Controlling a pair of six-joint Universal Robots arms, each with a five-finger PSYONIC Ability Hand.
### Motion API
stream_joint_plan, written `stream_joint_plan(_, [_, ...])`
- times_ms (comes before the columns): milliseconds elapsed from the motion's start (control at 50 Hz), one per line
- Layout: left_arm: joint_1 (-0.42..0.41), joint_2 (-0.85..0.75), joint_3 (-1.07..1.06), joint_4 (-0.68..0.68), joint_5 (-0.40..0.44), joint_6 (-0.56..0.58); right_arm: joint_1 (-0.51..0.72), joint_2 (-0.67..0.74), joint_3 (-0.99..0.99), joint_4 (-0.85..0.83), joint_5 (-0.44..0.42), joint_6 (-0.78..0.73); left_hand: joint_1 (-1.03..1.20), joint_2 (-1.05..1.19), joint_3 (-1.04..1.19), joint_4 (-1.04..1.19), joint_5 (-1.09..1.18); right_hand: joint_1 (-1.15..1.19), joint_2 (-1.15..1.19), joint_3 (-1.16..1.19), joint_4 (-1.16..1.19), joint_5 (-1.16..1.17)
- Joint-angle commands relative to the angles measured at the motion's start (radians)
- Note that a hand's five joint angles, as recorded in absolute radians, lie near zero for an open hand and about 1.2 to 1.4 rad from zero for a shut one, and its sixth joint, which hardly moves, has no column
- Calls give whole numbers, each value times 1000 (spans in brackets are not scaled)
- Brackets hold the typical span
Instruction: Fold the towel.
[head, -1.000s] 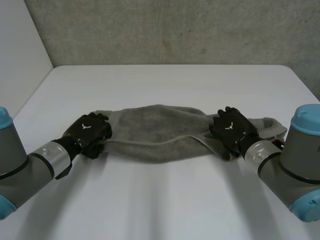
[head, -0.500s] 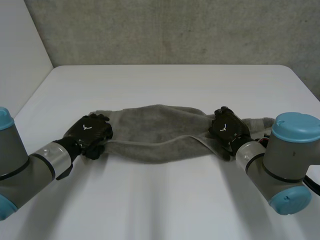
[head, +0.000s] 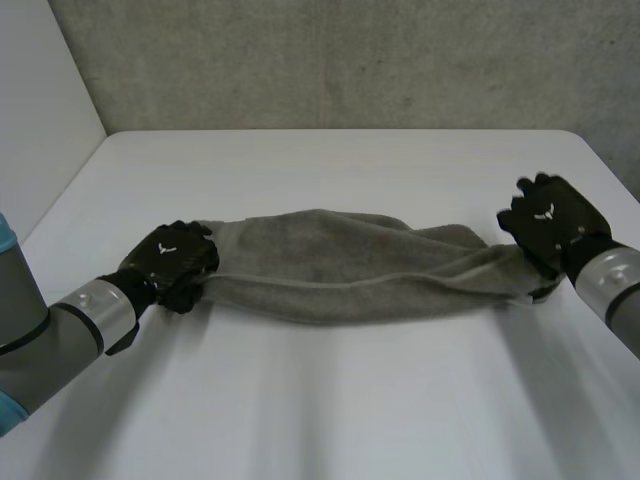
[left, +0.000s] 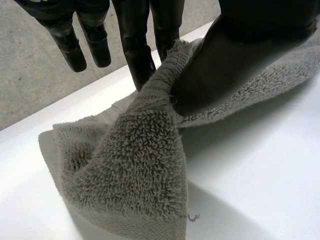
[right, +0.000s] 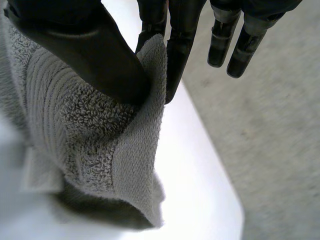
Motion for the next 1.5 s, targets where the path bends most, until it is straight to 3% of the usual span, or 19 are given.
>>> stream_joint_plan(20, [-8, -6, -5, 0, 2, 0, -71, 63, 35, 40, -55, -31, 129, 91, -51, -59, 81, 100, 114, -42, -76, 72])
stream_joint_plan(60, [-9, -9, -5, 0, 4, 0, -79, 72, 38, 40, -56, -36, 129, 91, -51, -59, 81, -25, -11, -42, -76, -53])
stream_joint_plan(100, [-11, -14, -5, 0, 4, 0, -77, 83, 44, 31, -53, -25, 129, 91, -51, -59, 81, -416, -402, -42, -76, -445])
stream_joint_plan(160, [-11, -15, -5, 0, 4, 0, -70, 95, 44, 24, -50, -16, 129, 91, -51, -59, 81, -597, -583, -42, -76, -625])
stream_joint_plan(580, [-11, -17, -10, 0, 4, 0, -5, 115, 67, 36, -33, -17, 129, 91, -51, -59, 81, -718, -704, -42, -76, -746])
stream_joint_plan(760, [-12, -17, -11, 0, 4, 0, -5, 113, 67, 105, -12, -117, 129, 91, -51, -59, 81, -706, -692, -42, -76, -734])
stream_joint_plan(1020, [-11, -17, -10, 0, 4, 0, -20, 137, 73, 93, 9, -151, 129, 91, -51, -59, 81, -536, -522, -42, -76, -564])
stream_joint_plan(1260, [-9, -17, -10, 0, 2, 0, -53, 133, 131, 73, 8, -151, 129, 91, -51, -59, 81, -515, -501, -42, -76, -543])
stream_joint_plan(1380, [-8, -17, -10, 0, 2, 0, -74, 133, 153, 73, 2, -151, 129, 91, -51, -59, 81, -316, -301, -42, -76, -344])
stream_joint_plan(1400, [-6, -17, -10, 0, 4, 0, -76, 135, 154, 73, -1, -151, 129, 91, -51, -59, 81, -124, -110, -42, -76, -152])
stream_joint_plan(1420, [-6, -17, -10, 0, 4, 0, -76, 135, 154, 73, -1, -151, 129, 91, -51, -59, 81, -122, -108, -42, -76, -150])
stream_joint_plan(1440, [-6, -17, -10, 0, 2, 0, -77, 135, 153, 74, -4, -148, 129, 91, -51, -59, 81, 98, 112, -42, -76, 70])
stream_joint_plan(1500, [-8, -15, -10, 0, 2, 0, -79, 129, 139, 89, -12, -131, 129, 91, -51, -59, 81, 100, 114, -42, -76, 72])
